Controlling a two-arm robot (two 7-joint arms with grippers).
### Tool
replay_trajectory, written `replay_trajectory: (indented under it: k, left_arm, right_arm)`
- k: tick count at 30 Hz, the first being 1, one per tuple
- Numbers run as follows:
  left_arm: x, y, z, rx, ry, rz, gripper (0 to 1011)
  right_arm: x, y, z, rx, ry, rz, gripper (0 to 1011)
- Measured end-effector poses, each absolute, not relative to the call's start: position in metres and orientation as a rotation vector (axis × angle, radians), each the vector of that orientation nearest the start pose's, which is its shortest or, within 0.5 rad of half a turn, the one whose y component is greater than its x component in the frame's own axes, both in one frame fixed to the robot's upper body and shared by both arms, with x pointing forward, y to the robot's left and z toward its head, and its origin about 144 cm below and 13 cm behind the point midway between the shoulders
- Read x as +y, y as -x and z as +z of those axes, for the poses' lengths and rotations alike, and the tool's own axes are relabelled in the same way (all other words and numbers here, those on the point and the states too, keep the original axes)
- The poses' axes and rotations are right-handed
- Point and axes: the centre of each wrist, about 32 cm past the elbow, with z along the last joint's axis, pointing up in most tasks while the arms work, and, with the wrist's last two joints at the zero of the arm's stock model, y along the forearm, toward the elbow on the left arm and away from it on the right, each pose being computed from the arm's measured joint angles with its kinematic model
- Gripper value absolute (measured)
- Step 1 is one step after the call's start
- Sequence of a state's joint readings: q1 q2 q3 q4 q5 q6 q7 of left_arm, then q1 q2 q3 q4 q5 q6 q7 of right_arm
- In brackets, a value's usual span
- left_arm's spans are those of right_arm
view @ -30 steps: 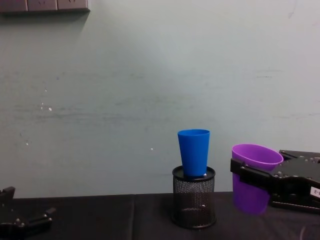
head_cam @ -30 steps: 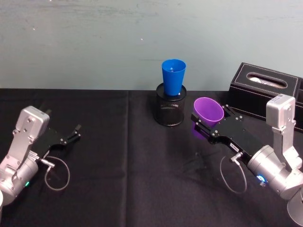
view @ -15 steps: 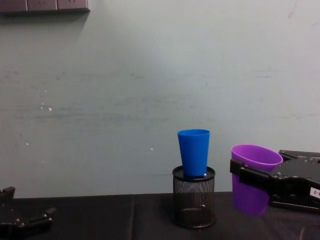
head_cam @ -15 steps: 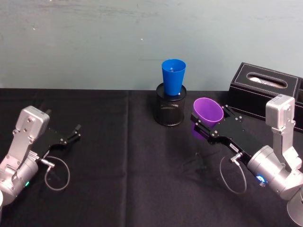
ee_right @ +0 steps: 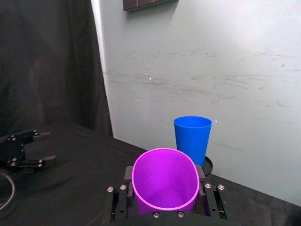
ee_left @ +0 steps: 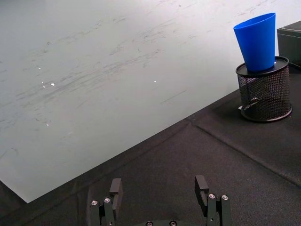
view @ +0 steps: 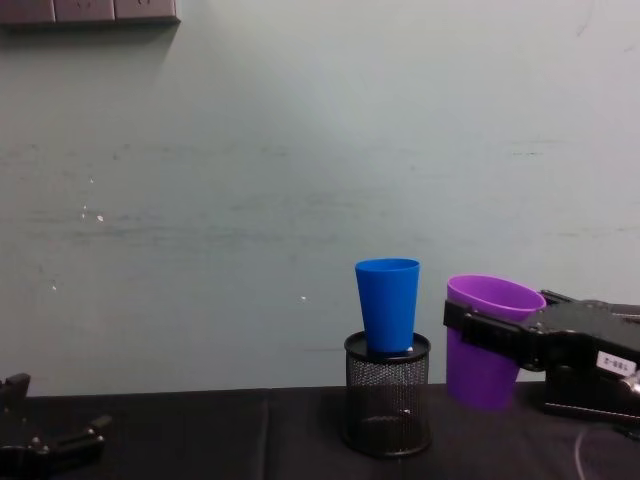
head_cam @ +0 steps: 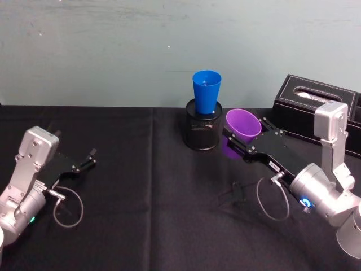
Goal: Pick up one cup with a gripper and tap it against the other cup.
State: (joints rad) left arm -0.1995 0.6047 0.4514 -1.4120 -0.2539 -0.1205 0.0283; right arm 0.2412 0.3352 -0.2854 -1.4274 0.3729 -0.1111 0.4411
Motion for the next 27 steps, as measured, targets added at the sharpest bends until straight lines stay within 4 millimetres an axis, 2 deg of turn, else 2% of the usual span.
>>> replay_trajectory:
  k: [16, 27]
  left_arm:
    - [0.310, -0.489, 1.140, -0.285, -0.304, 1.248, 1011]
    - [0.310, -0.489, 1.140, -0.285, -0.304, 1.248, 1011]
  right_arm:
    - [-0.244, -0.553, 1.176, -0.125, -0.063, -0.943, 734]
    - [-0.240, -0.570, 1.176, -0.117, -0.070, -0.942, 734]
